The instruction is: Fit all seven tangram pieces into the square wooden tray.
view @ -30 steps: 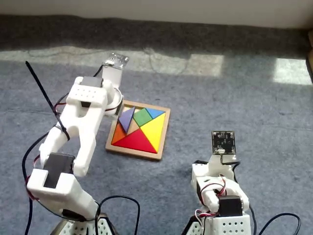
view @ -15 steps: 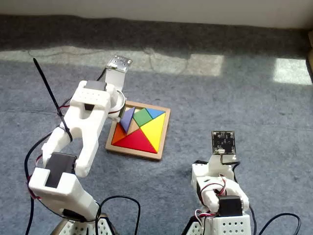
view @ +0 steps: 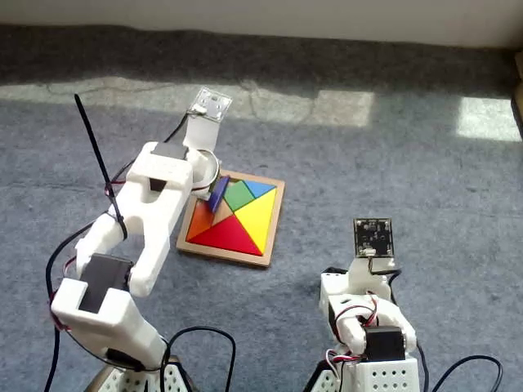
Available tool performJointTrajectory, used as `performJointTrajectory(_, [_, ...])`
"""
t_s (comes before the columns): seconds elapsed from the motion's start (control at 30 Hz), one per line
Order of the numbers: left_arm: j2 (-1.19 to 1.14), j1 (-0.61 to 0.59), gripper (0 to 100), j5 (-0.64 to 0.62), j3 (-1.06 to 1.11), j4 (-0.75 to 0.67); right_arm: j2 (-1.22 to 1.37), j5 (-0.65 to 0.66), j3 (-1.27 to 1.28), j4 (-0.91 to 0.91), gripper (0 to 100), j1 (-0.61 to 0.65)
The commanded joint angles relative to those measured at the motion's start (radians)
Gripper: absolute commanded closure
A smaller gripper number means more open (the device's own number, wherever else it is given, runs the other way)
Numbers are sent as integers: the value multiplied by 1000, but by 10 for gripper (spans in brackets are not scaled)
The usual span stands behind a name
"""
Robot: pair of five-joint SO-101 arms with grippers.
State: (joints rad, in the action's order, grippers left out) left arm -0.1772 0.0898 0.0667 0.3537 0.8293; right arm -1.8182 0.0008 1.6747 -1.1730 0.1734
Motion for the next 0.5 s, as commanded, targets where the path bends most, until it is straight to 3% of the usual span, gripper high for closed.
performJointTrajectory(0.0, [2,27,916,-11,-13,-17,-18,-2,134,-7,992,-12])
performJointTrajectory(0.17, [127,73,916,-9,90,23,-18,-2,134,-7,992,-12])
performJointTrajectory(0.47, [409,180,912,-5,407,-187,-18,-2,134,-7,992,-12])
